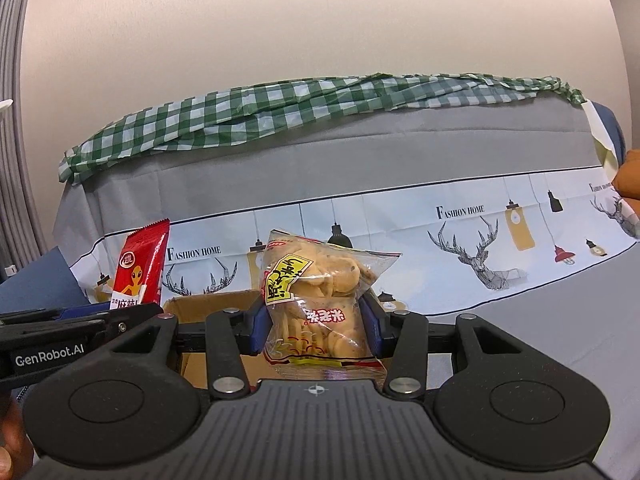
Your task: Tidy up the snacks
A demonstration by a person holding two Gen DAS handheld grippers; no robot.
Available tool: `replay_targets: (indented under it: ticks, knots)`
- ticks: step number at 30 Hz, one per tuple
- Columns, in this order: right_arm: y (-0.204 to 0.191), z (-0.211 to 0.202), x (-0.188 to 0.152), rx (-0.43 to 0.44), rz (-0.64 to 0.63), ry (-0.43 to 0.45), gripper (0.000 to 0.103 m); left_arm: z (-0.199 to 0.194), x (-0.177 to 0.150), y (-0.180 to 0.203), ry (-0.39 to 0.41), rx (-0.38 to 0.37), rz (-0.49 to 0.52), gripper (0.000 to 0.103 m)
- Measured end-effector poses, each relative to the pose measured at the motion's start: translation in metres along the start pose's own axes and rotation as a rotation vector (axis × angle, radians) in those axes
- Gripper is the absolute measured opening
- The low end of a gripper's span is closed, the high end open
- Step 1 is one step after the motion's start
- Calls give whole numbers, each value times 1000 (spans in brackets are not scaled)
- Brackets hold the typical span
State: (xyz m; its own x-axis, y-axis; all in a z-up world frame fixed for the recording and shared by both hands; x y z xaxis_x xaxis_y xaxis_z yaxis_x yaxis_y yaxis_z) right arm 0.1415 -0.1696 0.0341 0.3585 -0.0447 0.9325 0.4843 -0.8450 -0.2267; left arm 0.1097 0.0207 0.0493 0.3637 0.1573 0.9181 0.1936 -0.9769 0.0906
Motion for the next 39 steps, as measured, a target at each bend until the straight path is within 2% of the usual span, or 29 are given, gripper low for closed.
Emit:
replay_targets:
  ticks: [1, 2, 3, 4, 8, 11, 21, 23, 26, 29, 33, 36, 39]
  knots:
    - [0, 0, 0, -7, 4, 0, 60, -1, 0, 1, 3, -2, 2, 68]
    - [1, 0, 1, -15, 4, 1, 68, -3, 1, 1, 12, 1, 6, 74]
    - [1, 0, 1, -25, 4, 9, 80, -5, 2, 1, 27, 4, 10, 81]
    - [1, -1, 2, -31, 4, 16, 85, -7, 2, 0, 39, 3, 12, 84]
    - [1, 1, 1, -35, 0, 4, 93, -9, 3, -6, 53, 14, 6, 88]
    - [1, 2, 0, -54, -13, -1, 102, -10, 3, -14, 55, 41, -19, 102]
    - [-5, -11, -6, -108, -21, -16, 102, -52, -12, -38, 90, 120, 0, 103]
    - [-8, -18, -7, -110, -30, -14, 102, -59, -28, -43, 40, 157, -17, 103]
    - [-11, -30, -12, -95, -35, -37, 102, -61, -47, -46, -117, 202, -69, 103]
    - [-11, -45, -23, -90, -18, -64, 102, -71, -54, -42, -129, 193, -77, 103]
    - [-15, -70, -43, -127, -20, -100, 102, -77, -61, -34, -155, 181, -65, 103]
    - [-17, -88, -59, -136, -17, -91, 102, -81, -65, -28, -166, 183, -46, 103]
    - [-14, -98, -60, -144, 38, -83, 102, -83, -69, -24, -187, 172, -38, 103]
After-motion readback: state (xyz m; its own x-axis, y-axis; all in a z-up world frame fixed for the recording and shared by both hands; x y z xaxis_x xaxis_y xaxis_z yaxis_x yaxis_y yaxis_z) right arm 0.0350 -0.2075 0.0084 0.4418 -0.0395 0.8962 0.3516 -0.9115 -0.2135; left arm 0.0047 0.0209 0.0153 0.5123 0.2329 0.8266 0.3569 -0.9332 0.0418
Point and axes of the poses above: each gripper's, at about its wrist camera, not at the fingertips, and z roughly the way its jaws point, y to its right, x to its top, the point moved 3 cm from there along z, roughly the way its jaws point, and after that the axes turned 11 degrees about x, right-handed, at the moved point
